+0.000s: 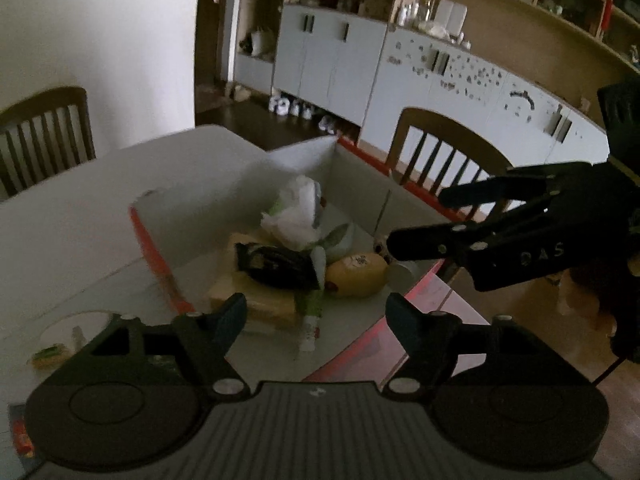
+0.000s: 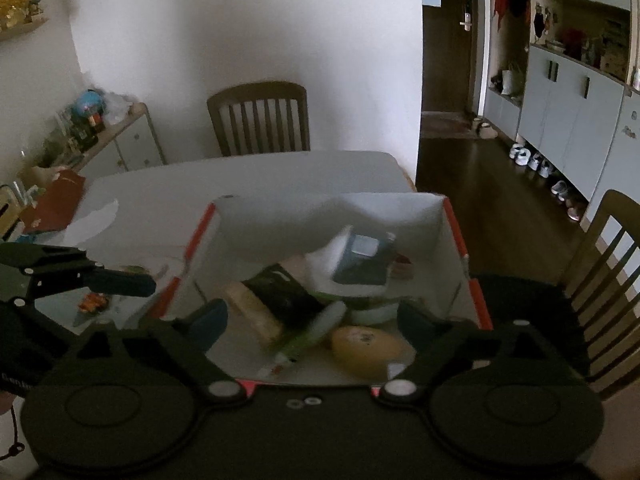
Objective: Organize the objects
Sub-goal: 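Move both tools out of the box back over the table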
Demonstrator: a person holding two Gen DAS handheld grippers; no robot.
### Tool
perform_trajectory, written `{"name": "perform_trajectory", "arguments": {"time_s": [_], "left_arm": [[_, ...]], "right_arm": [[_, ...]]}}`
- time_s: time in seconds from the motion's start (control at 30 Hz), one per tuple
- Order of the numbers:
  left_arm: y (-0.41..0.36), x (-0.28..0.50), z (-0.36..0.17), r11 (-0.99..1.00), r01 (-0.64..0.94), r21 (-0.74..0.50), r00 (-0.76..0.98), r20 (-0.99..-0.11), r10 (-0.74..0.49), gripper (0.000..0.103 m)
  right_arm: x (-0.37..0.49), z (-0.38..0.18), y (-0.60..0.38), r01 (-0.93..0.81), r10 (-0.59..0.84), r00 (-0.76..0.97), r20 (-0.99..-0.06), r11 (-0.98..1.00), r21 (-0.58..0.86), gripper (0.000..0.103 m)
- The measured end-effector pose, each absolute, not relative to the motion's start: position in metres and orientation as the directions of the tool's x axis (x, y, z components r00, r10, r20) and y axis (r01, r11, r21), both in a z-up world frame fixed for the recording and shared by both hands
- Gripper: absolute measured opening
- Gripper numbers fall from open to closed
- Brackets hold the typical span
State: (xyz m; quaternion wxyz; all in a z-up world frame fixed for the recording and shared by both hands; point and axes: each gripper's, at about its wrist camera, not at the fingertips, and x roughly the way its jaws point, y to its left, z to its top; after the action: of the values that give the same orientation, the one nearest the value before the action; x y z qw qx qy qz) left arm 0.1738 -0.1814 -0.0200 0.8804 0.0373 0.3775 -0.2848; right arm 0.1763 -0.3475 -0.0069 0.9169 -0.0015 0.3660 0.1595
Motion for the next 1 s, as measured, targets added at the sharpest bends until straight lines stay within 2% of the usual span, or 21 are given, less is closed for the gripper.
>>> {"name": "perform_trajectory", "arguments": {"time_s": [0.13, 0.43, 0.57, 1.0], "left_arm": [[-0.16, 0.167, -0.012, 0.839, 0.52, -0.158, 0.568, -0.67, -0.478, 0.08], [-0.1, 0.15, -0.005, 0.857, 0.486, -0.173, 0.602, -0.644, -0.472, 0.085], [-0.071, 0.141, -0.006, 0.874, 0.461, -0.152, 0.625, -0.643, -0.442, 0.103], [0.032, 0.135, -0.028, 0.942, 0.303, -0.147, 0.691, -0.647, -0.323, 0.103]], "right_arm": [[0.167, 0.002, -0.329, -0.306, 0.306, 0.698, -0.647, 0.945, 0.116, 0.102], [0.154, 0.01, -0.276, -0.34, 0.337, 0.695, -0.635, 0.933, 0.122, 0.102], [0.151, 0.008, -0.249, -0.354, 0.348, 0.684, -0.641, 0.927, 0.125, 0.102], [0.167, -0.009, -0.159, -0.418, 0.352, 0.636, -0.687, 0.905, 0.076, 0.102]]}}
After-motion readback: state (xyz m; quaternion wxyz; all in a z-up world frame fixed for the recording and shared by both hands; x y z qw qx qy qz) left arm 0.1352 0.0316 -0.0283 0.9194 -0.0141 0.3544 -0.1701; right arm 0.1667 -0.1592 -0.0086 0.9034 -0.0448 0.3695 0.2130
